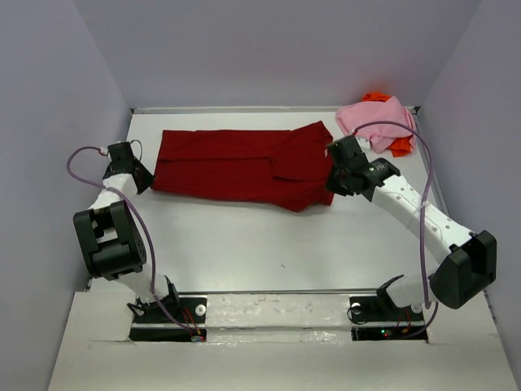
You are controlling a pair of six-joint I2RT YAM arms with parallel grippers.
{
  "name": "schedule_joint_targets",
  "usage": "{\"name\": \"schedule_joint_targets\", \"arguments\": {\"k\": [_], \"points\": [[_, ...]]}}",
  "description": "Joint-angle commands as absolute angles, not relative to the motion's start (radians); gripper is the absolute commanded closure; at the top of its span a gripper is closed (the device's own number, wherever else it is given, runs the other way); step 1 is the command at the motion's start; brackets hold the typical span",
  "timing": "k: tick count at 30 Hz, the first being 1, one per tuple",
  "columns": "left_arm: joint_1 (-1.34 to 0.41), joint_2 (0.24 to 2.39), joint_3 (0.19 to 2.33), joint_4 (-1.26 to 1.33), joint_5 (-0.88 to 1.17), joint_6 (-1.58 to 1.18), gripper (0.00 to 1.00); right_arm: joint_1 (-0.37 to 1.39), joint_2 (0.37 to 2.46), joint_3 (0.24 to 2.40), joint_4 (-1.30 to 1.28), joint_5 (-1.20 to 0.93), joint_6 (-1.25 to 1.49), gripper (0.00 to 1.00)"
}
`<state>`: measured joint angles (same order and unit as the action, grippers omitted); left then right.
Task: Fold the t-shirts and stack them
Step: Fold the tshirt
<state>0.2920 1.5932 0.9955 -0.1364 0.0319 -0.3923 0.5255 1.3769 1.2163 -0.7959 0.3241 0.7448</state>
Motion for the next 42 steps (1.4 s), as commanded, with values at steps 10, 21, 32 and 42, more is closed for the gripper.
{"name": "schedule_joint_targets", "arguments": {"k": [10,21,32,42], "points": [[0.293,1.644,1.137,-0.117,0.049,-0.365,1.0,0.465,1.417,1.31,-0.644,0.364,0.612,1.0],[0.293,1.681,1.187,-0.115,0.06,-0.36,1.0,0.422,1.489,1.394,-0.584,0.362,0.492,1.0],[0.291,1.726,1.253,-0.12,0.078,-0.36,1.0,0.393,1.56,1.466,-0.534,0.347,0.413,1.0],[0.273,1.764,1.313,-0.132,0.071,-0.35,1.0,0.356,1.597,1.494,-0.5,0.341,0.38,1.0]]}}
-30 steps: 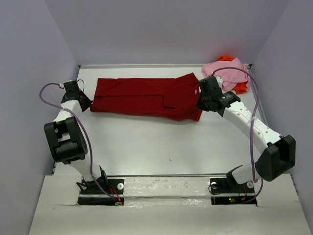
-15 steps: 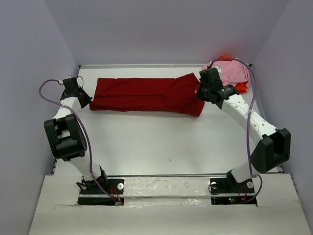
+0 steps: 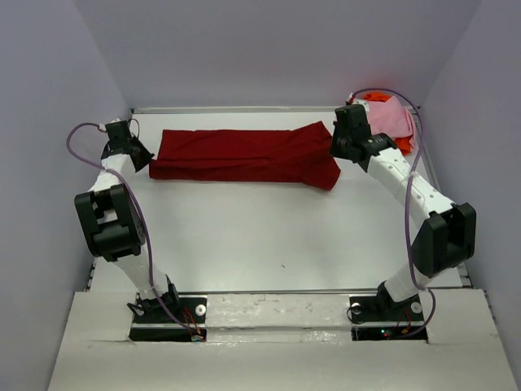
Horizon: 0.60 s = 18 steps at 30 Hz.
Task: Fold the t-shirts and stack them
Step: Fold the tshirt
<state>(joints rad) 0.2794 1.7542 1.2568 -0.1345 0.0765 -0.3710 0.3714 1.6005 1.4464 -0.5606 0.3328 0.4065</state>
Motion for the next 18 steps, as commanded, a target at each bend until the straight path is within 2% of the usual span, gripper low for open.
{"name": "schedule_joint_targets", "arguments": {"k": [1,18], "points": [[0.267,1.767,1.327,-0.133,0.068,-0.347,1.0,0.345,1.598,1.493,-0.497,0.339,0.38,1.0],[0.238,1.836,1.419,-0.163,0.037,-0.339,1.0,0.336,1.667,1.574,-0.431,0.337,0.319,1.0]]}}
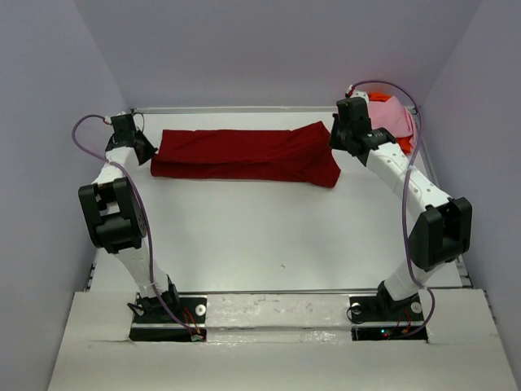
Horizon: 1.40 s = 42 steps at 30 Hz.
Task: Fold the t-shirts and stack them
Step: Fold the tshirt
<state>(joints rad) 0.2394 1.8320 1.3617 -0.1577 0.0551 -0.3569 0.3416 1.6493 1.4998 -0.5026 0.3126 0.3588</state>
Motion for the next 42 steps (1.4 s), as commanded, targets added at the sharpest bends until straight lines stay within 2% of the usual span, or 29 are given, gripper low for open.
{"name": "schedule_joint_targets", "arguments": {"k": [1,42], "points": [[0.238,1.838,1.427,-0.164,0.035,-0.337,1.0,0.336,1.672,1.589,-0.431,0.341,0.315,1.0],[0.206,2.057,1.657,-0.216,0.011,-0.316,1.0,0.29,1.907,1.644,-0.353,0.334,0.311,1.0]]}}
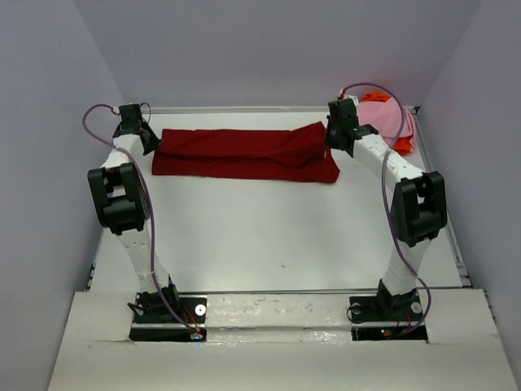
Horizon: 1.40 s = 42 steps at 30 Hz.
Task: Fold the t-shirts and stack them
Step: Fold the tshirt
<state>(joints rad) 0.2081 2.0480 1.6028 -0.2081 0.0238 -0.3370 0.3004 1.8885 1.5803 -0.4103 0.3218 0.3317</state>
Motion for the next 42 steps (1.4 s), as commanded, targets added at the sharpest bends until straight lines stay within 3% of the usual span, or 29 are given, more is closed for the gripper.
{"name": "schedule_joint_targets", "arguments": {"k": [1,30,32,33,34,35,36,38,39,40,42], "points": [[0.206,2.06,1.657,-0.216,0.011,-0.318,1.0,0.29,1.916,1.649,-0.353,0.334,0.311,1.0],[0.196,2.187,1.792,-0.242,-0.043,-0.318,1.0,0.272,2.121,1.839,-0.267,0.287,0.262,1.0],[0.196,2.189,1.798,-0.244,-0.037,-0.319,0.8,0.272,2.134,1.855,-0.265,0.253,0.253,1.0],[0.196,2.187,1.802,-0.247,-0.031,-0.318,0.65,0.272,2.135,1.864,-0.267,0.239,0.246,0.92],[0.196,2.184,1.805,-0.248,-0.031,-0.316,0.65,0.272,2.135,1.864,-0.267,0.227,0.244,0.84],[0.196,2.18,1.816,-0.25,-0.026,-0.313,0.34,0.272,2.132,1.873,-0.265,0.178,0.229,0.77],[0.196,2.165,1.825,-0.256,-0.026,-0.308,0.23,0.272,2.126,1.884,-0.267,0.155,0.221,0.7],[0.196,2.143,1.847,-0.264,-0.029,-0.298,0.1,0.272,2.115,1.923,-0.267,0.114,0.21,0.46],[0.196,2.134,1.879,-0.27,-0.031,-0.295,0.09,0.272,2.109,1.946,-0.267,0.101,0.189,0.37],[0.195,2.109,1.899,-0.287,-0.032,-0.288,0.07,0.272,2.103,1.974,-0.275,0.088,0.18,0.2],[0.195,2.071,1.975,-0.307,-0.035,-0.275,0.04,0.272,2.097,2.078,-0.302,0.052,0.153,0.14]]}}
